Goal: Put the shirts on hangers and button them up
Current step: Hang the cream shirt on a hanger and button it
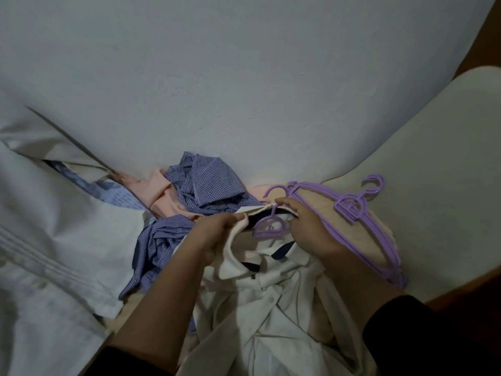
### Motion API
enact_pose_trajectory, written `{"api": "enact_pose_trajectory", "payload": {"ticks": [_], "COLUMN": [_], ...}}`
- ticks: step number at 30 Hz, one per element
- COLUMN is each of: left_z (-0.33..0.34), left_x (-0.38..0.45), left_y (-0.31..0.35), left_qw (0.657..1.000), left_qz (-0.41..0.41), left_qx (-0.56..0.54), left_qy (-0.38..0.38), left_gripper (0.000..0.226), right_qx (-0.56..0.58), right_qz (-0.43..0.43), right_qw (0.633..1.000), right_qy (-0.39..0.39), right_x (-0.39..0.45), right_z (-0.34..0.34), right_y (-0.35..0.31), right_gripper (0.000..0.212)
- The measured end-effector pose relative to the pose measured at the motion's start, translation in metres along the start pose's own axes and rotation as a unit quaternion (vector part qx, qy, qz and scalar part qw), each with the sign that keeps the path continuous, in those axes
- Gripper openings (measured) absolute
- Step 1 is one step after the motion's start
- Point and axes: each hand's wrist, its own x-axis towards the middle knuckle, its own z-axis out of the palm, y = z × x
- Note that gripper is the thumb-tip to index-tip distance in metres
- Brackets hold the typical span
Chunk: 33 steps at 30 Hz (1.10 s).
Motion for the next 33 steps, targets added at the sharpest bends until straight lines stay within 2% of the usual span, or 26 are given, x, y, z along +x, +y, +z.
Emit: {"api": "enact_pose_trajectory", "payload": {"ticks": [2,4,5,7,9,10,11,13,14,15,16,19,22,27,30,33], "left_z": [-0.011,-0.02,-0.022,-0.016,-0.01,-0.008,-0.007,-0.004,-0.001,0.002,0.006,0.016,0.022,0.029,0.031,0.033], "left_x": [0.005,0.015,0.02,0.027,0.042,0.049,0.057,0.068,0.07,0.074,0.078,0.087,0.096,0.091,0.086,0.073], "left_y": [0.002,0.001,-0.001,-0.005,-0.012,-0.016,-0.021,-0.027,-0.028,-0.03,-0.032,-0.034,-0.036,-0.032,-0.036,-0.03], "left_qw": [0.99,0.97,0.97,0.986,0.999,0.987,0.957,0.854,0.797,0.755,0.73,0.685,0.63,0.582,0.569,0.568], "left_qz": [-0.025,-0.043,-0.039,-0.013,0.048,0.098,0.154,0.246,0.291,0.33,0.366,0.446,0.466,0.432,0.439,0.496], "left_qx": [-0.117,-0.219,-0.221,-0.155,0.013,0.118,0.226,0.425,0.49,0.526,0.545,0.559,0.61,0.685,0.692,0.655], "left_qy": [-0.073,-0.096,-0.091,-0.063,0.016,0.058,0.095,0.172,0.202,0.208,0.192,0.14,0.12,0.074,0.07,0.051], "left_gripper": [0.038,0.038,0.036,0.029,0.026,0.032,0.041,0.052,0.053,0.055,0.056,0.048,0.045,0.076,0.082,0.076], "right_qx": [0.032,0.045,0.048,0.042,0.038,0.042,0.051,0.066,0.071,0.071,0.066,0.044,0.03,0.056,0.071,0.055], "right_qz": [0.005,0.009,0.011,0.019,0.025,0.029,0.032,0.037,0.042,0.046,0.048,0.052,0.062,0.066,0.057,0.041], "right_qw": [0.999,0.998,0.998,0.998,0.999,0.999,0.998,0.997,0.997,0.996,0.997,0.997,0.996,0.996,0.994,0.994], "right_qy": [0.027,0.04,0.04,0.033,0.02,0.012,0.005,0.002,0.005,0.007,0.01,0.03,0.051,0.039,0.064,0.085], "right_x": [0.006,0.016,0.02,0.027,0.033,0.035,0.036,0.039,0.04,0.041,0.043,0.046,0.046,0.039,0.031,0.022], "right_z": [-0.006,-0.009,-0.009,-0.008,-0.005,-0.003,-0.002,0.002,0.003,0.004,0.004,0.002,-0.002,-0.006,-0.009,-0.017], "right_y": [-0.004,-0.004,-0.004,-0.001,0.004,0.008,0.01,0.016,0.019,0.022,0.025,0.034,0.037,0.034,0.028,0.018], "right_gripper": [0.054,0.049,0.049,0.055,0.063,0.065,0.066,0.065,0.063,0.062,0.061,0.06,0.047,0.025,0.017,0.017]}}
